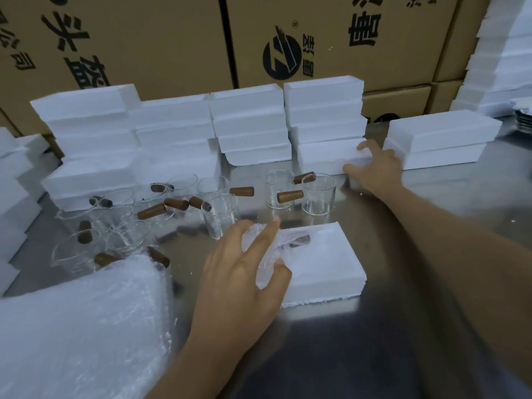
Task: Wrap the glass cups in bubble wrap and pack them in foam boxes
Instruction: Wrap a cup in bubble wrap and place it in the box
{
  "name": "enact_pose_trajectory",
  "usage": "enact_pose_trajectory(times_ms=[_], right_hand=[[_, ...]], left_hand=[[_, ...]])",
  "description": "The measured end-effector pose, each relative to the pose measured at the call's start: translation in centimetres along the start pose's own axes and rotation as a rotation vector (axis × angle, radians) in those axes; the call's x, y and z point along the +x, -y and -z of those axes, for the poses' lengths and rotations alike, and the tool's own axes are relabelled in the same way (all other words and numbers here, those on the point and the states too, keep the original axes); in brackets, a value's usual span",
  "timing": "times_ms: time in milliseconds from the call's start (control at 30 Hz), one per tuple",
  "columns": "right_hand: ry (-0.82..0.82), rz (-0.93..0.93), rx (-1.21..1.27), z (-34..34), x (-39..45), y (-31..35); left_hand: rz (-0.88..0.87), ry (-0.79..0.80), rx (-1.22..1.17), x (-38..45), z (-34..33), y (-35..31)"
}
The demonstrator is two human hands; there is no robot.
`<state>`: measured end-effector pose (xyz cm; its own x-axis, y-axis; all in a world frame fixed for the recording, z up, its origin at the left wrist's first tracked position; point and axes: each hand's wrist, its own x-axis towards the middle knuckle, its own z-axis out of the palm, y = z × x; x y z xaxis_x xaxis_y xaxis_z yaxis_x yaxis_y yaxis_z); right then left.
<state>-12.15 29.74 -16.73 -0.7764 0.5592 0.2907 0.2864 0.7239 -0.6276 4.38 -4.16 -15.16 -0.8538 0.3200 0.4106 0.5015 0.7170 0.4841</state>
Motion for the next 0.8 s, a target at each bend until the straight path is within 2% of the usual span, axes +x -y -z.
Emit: enact_pose_trajectory(times_ms=[133, 267, 467, 567, 600, 667, 733, 800], right_hand=[[-0.056, 0.019, 0.107, 0.6, -1.8, -0.1], [-0.200, -0.079, 0.242, 2.4, -4.1, -0.1], [-0.228, -0.149, 0.358, 6.9, -8.5, 0.7], [-0.221, -0.059, 0.424, 9.6, -11.6, 3.4], [-0.201, -0.006, 0.432, 10.3, -13.0, 4.4], [-0.153, 0.104, 0.435, 11.4, -16.0, 6.3], [-0.112, 0.175, 0.428, 12.4, -18.8, 7.9], [-0.075, 0.214, 0.412, 13.2, -21.1, 9.1]], left_hand=[[-0.012, -0.018, -0.005, 0.1, 0.0, 0.0], [-0.019, -0.031, -0.020, 0.0, -0.1, 0.1], [-0.027, -0.028, -0.030, 0.0, -0.2, 0.3], [-0.062, -0.007, -0.018, -0.1, 0.1, 0.3], [-0.058, 0.006, -0.056, -0.1, 0.2, 0.2], [0.033, -0.001, -0.330, -0.4, 0.7, -0.2], [0.183, -0.099, -0.685, -0.5, 1.5, -0.6], [0.299, -0.237, -0.877, -0.2, 2.7, -0.6]])
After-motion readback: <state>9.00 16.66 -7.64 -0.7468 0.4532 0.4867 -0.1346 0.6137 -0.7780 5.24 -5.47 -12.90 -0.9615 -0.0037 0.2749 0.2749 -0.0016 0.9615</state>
